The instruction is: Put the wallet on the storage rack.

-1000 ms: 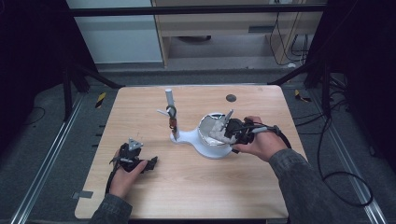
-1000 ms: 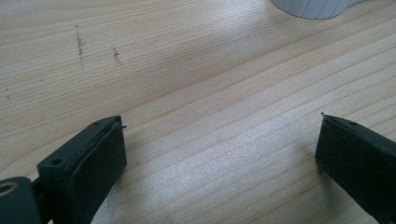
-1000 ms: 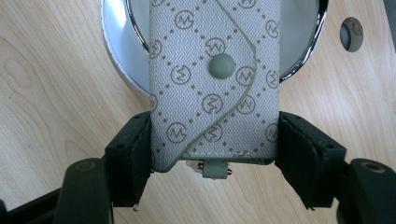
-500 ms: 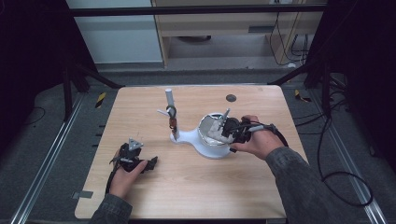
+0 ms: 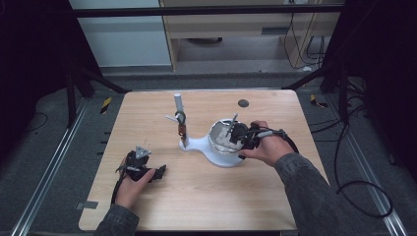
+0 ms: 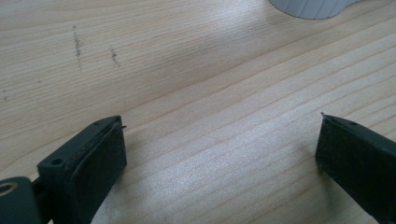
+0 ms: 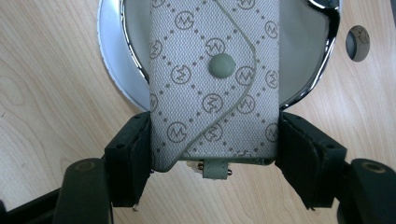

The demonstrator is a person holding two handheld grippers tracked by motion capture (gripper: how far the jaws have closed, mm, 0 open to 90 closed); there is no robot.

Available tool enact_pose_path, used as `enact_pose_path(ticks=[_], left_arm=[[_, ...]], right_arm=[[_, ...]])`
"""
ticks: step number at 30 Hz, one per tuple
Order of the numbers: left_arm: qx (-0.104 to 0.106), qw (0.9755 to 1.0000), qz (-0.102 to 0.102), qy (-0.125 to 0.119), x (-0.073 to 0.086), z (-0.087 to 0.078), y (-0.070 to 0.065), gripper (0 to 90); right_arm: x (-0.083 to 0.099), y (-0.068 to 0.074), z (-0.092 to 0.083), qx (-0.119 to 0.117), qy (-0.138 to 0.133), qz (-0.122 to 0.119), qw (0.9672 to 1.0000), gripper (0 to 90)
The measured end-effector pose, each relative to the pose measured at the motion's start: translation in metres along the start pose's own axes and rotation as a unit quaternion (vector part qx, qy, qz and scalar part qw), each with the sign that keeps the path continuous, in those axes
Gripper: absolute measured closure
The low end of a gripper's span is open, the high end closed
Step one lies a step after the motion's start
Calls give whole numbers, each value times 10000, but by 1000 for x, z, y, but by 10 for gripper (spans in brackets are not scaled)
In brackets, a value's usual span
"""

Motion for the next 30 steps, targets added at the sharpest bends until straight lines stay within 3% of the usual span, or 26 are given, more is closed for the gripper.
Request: enact_pose_path(ticks=[30], left_arm=[[14, 10000, 36, 15, 0, 0, 0, 10]], right_arm=[[-8, -5, 10, 15, 60, 43, 10000, 309]])
Point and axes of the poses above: each handheld gripper's, and its own axes: z roughly forward along the jaws, x roughly out of its underside, y roughly to its left, the point moved 8 cm from there along z, roughly forward along the jaws, and after that the axes turned 5 degrees about z, right-handed, at the moved point
